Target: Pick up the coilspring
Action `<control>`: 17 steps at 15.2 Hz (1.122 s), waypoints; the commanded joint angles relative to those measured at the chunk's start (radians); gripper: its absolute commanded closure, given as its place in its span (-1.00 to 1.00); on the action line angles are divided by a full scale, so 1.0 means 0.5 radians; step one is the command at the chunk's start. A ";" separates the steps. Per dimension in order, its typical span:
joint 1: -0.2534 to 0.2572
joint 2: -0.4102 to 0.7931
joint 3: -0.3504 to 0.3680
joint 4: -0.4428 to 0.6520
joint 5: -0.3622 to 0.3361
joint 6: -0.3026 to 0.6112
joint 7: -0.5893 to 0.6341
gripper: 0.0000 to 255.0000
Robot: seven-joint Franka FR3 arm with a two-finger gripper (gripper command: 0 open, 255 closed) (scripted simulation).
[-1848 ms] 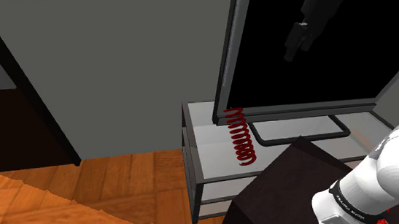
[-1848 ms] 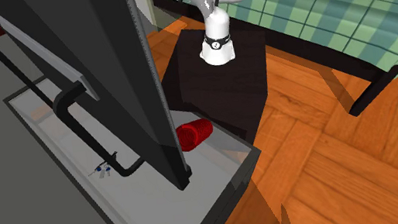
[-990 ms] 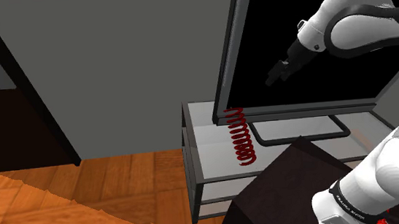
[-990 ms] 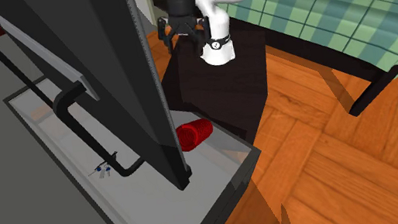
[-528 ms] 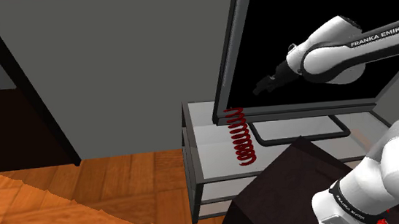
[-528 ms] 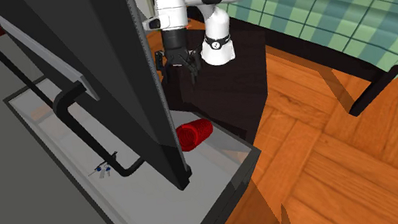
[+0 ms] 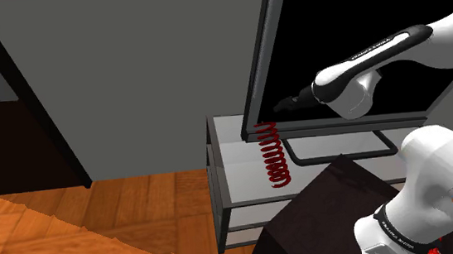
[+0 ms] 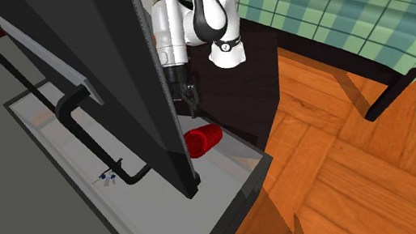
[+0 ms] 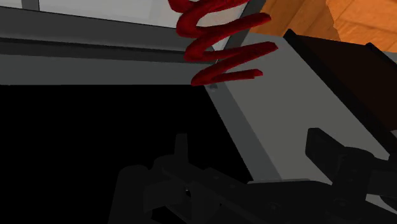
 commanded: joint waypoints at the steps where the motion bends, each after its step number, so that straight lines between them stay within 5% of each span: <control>1: 0.478 -0.228 -0.509 0.087 -0.083 0.259 -0.070 -1.00; 3: 0.700 -0.498 -0.769 0.198 -0.175 0.439 -0.155 -1.00; 13: 0.892 -0.748 -1.033 0.271 -0.270 0.611 -0.273 -1.00; 14: 0.896 -0.751 -1.036 0.272 -0.271 0.614 -0.274 1.00; 17: 0.899 -0.752 -1.037 0.274 -0.270 0.614 -0.274 1.00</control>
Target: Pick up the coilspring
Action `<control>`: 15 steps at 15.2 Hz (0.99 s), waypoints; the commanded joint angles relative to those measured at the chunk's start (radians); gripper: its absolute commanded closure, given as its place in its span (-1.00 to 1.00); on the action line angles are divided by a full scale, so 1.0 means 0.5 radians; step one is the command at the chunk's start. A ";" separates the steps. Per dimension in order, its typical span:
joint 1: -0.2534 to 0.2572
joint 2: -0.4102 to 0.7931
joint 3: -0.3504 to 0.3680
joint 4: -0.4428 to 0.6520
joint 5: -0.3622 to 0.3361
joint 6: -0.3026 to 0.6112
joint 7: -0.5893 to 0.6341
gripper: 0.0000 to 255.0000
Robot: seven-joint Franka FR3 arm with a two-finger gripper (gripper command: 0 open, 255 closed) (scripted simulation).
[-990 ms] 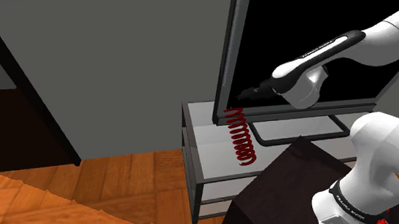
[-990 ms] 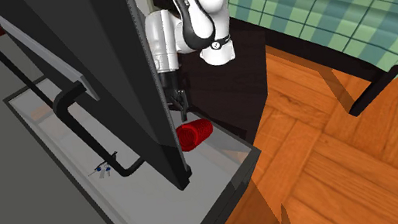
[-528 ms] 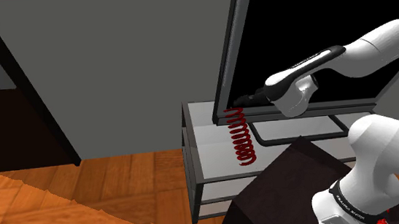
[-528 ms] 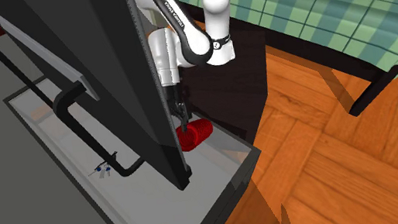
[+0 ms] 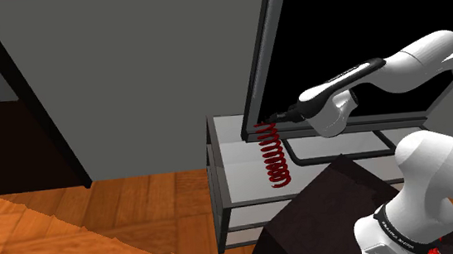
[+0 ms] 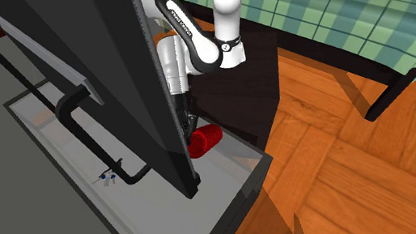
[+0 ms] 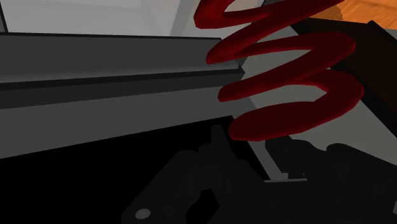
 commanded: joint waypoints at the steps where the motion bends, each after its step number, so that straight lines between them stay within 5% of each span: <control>1: 0.001 -0.001 -0.001 0.001 0.000 -0.001 0.000 1.00; 6: -0.005 0.002 0.002 -0.002 -0.001 -0.003 0.000 1.00; 15: -0.240 0.290 0.322 -0.084 0.116 -0.208 0.133 1.00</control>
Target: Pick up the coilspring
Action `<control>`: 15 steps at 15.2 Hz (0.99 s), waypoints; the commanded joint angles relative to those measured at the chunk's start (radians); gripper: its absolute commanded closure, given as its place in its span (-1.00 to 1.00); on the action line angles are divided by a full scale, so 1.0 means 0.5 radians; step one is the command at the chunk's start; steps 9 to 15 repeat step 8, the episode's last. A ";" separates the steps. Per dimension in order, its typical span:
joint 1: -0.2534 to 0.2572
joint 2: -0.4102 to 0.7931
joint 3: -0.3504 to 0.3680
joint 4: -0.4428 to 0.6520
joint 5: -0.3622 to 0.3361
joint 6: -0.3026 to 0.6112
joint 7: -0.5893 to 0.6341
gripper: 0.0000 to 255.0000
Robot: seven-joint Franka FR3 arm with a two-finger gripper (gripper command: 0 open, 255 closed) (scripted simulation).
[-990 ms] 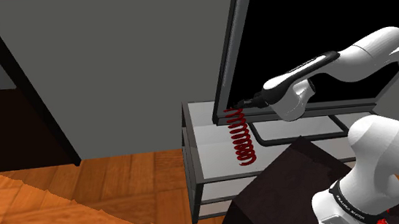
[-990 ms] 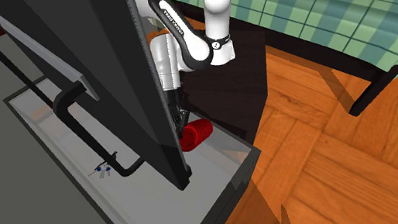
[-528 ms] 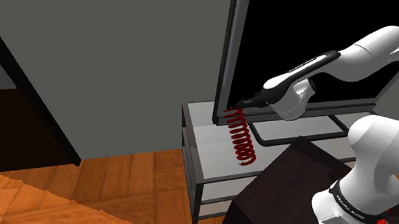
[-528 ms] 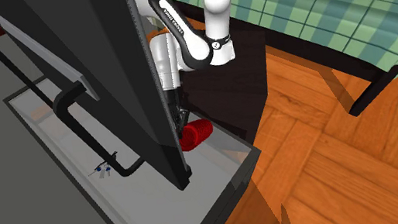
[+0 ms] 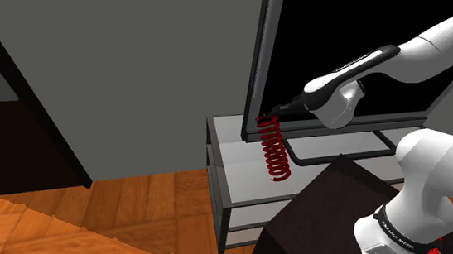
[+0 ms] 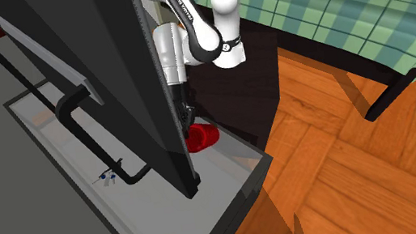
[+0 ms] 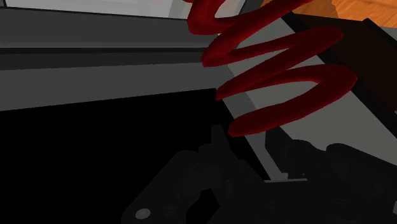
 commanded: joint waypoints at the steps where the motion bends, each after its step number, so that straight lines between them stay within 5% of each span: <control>1: -0.061 0.065 0.087 -0.014 0.024 -0.043 0.035 1.00; 6: -0.253 0.211 0.318 -0.041 0.076 -0.181 0.113 1.00; 15: -0.260 0.215 0.326 -0.041 0.079 -0.186 0.115 1.00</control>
